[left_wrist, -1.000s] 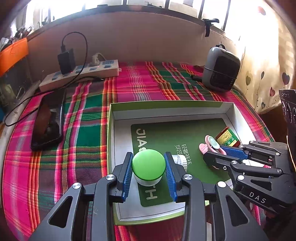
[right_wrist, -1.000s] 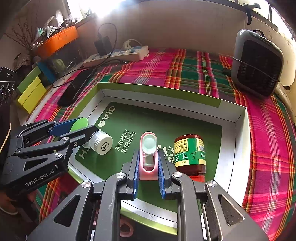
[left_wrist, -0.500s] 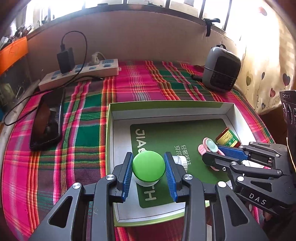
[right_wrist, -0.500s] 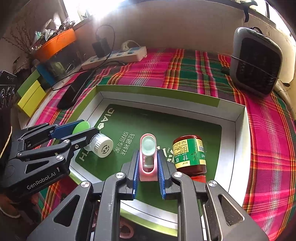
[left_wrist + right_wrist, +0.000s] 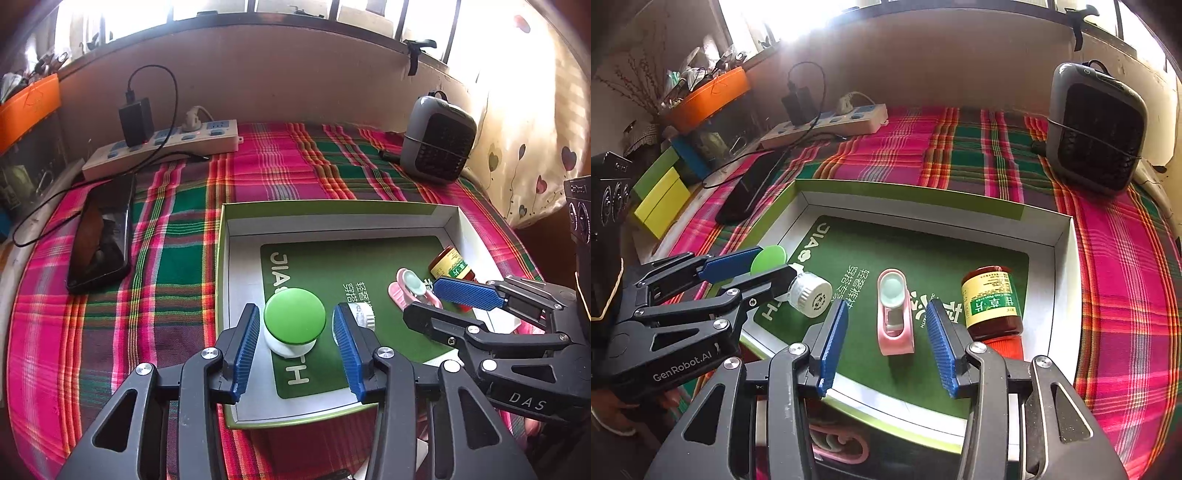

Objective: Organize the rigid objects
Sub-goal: 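Open both grippers to release the knob and holder inside the tray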

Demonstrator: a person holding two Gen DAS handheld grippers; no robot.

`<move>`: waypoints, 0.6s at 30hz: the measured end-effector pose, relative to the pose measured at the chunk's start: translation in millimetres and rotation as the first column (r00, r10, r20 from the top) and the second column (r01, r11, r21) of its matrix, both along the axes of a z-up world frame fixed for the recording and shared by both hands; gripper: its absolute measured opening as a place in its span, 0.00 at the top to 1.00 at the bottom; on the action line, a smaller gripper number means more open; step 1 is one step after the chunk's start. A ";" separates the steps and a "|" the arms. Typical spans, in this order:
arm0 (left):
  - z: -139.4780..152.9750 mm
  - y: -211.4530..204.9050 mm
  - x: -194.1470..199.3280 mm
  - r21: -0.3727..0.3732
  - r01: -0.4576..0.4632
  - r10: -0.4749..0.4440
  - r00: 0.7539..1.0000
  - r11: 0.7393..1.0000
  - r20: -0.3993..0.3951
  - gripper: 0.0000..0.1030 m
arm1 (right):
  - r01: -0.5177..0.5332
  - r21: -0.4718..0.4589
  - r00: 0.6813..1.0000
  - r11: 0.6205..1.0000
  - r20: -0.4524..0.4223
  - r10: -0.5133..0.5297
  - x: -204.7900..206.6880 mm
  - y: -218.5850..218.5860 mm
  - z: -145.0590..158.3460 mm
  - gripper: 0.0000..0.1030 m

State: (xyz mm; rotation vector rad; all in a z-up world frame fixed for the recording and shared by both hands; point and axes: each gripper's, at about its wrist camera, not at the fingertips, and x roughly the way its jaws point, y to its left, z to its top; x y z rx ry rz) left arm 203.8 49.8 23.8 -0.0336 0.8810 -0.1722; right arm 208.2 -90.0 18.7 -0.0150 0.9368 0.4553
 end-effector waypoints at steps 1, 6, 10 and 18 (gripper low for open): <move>1.2 -0.2 -1.9 0.001 0.000 0.000 1.000 1.000 0.001 0.60 | 0.002 0.003 1.000 1.000 0.001 -0.002 -1.4 -1.1 1.0 0.56; 9.8 0.9 -13.9 -0.009 -0.005 0.005 1.000 1.000 0.020 0.60 | 0.014 0.016 1.000 1.000 0.018 -0.014 -9.9 -9.2 7.6 0.56; 17.1 0.4 -24.6 -0.011 -0.002 0.002 0.999 1.000 0.035 0.60 | 0.027 0.035 0.999 0.999 0.033 -0.028 -18.6 -18.2 14.9 0.56; 22.5 0.8 -56.2 -0.009 0.000 0.000 0.999 1.000 0.051 0.60 | 0.015 0.053 0.997 0.998 0.078 -0.020 -44.5 -36.0 28.4 0.56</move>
